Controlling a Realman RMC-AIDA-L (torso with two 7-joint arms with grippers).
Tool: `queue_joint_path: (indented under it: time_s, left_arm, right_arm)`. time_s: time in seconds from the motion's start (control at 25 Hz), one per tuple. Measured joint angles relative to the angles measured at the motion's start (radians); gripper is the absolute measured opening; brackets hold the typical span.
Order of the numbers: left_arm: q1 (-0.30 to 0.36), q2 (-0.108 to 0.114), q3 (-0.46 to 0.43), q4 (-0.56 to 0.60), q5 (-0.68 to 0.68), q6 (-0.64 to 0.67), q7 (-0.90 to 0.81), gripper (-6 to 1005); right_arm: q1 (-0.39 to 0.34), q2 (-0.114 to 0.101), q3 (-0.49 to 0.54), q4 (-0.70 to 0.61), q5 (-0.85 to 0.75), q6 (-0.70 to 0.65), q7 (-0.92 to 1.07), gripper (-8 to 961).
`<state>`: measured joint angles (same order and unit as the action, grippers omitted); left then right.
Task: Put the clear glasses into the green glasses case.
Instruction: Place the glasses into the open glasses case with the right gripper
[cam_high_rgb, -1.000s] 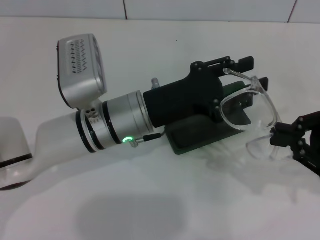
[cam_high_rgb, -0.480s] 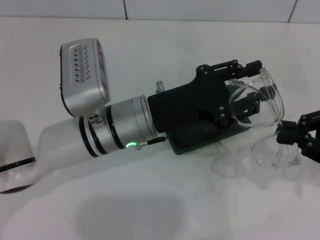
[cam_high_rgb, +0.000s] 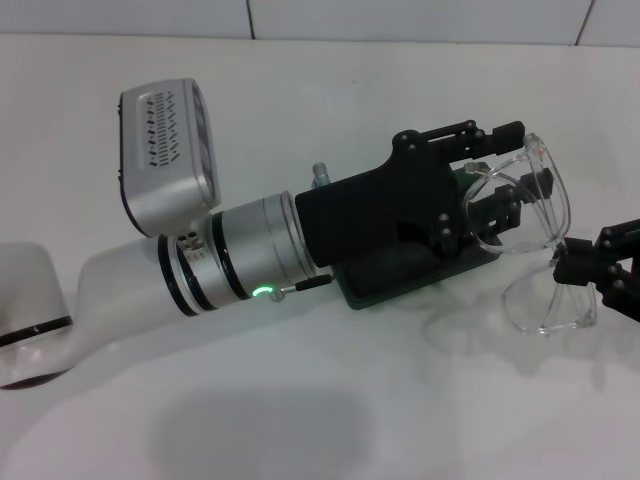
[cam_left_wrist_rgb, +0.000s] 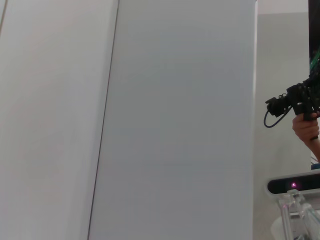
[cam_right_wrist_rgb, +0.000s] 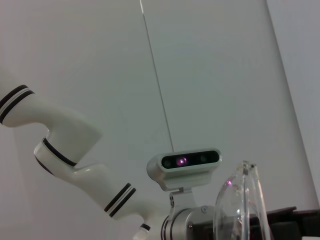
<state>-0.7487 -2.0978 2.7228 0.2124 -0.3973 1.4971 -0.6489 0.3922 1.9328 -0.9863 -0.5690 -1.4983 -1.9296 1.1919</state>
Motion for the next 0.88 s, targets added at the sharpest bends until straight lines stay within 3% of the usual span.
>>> queue_joint_path:
  time_s: [0.48,0.88]
  left_arm:
    - [0.015,0.004,-0.016,-0.008,-0.01,0.0,0.0,508]
    - [0.081,0.012,-0.172,-0.072,-0.013,0.001,0.001,508]
  right_arm:
    - [-0.006,-0.012,0.0,-0.012,0.001,0.005,0.0,49]
    - [0.002,-0.026,0.02,-0.041,-0.003,0.023,0.006,50]
